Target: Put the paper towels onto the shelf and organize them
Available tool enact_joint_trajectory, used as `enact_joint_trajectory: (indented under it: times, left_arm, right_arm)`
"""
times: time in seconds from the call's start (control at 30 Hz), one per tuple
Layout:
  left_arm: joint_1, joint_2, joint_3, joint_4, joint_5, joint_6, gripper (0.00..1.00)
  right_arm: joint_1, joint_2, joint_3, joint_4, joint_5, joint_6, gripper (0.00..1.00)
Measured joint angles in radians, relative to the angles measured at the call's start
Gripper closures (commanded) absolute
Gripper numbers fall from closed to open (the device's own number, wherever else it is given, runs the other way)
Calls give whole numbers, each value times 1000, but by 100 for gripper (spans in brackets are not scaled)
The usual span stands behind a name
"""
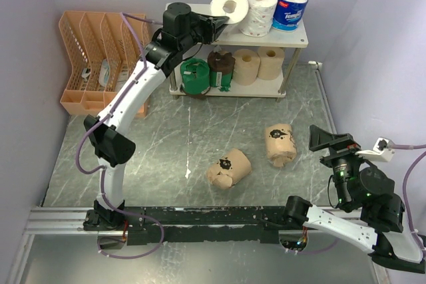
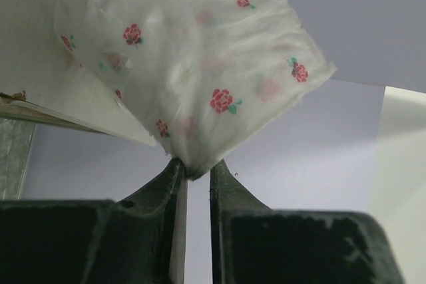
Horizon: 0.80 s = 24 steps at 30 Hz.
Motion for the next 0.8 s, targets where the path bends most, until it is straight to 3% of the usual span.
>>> enact_joint_trajectory:
  times: [0.17,0.37,0.5,0.53,0.57,0.67,0.8]
  left_arm:
    - [-5,0,-8,13,-3,2,66]
    - [-13,0,-7,72,-18,13,60]
    - [-16,0,-7,98,-27,30,34]
    - [-16,0,-7,103,-27,37,14]
    - [-16,-1,-7,107,-26,45,0]
    - [-16,-11,-11,128,-15,88,1]
    - [-9,-132,-173,211,68,239,2]
  right_arm:
    - [0,0,0,7,-1,-8,0]
    - [0,0,0,8,-1,-14,0]
    - [0,0,0,14,-1,-23,0]
    - [0,0,0,13,-1,-26,0]
    - [0,0,0,13,-1,-29,0]
    - [0,2,0,14,-3,-39,0]
    - [20,37,9,5,-23,-68,0]
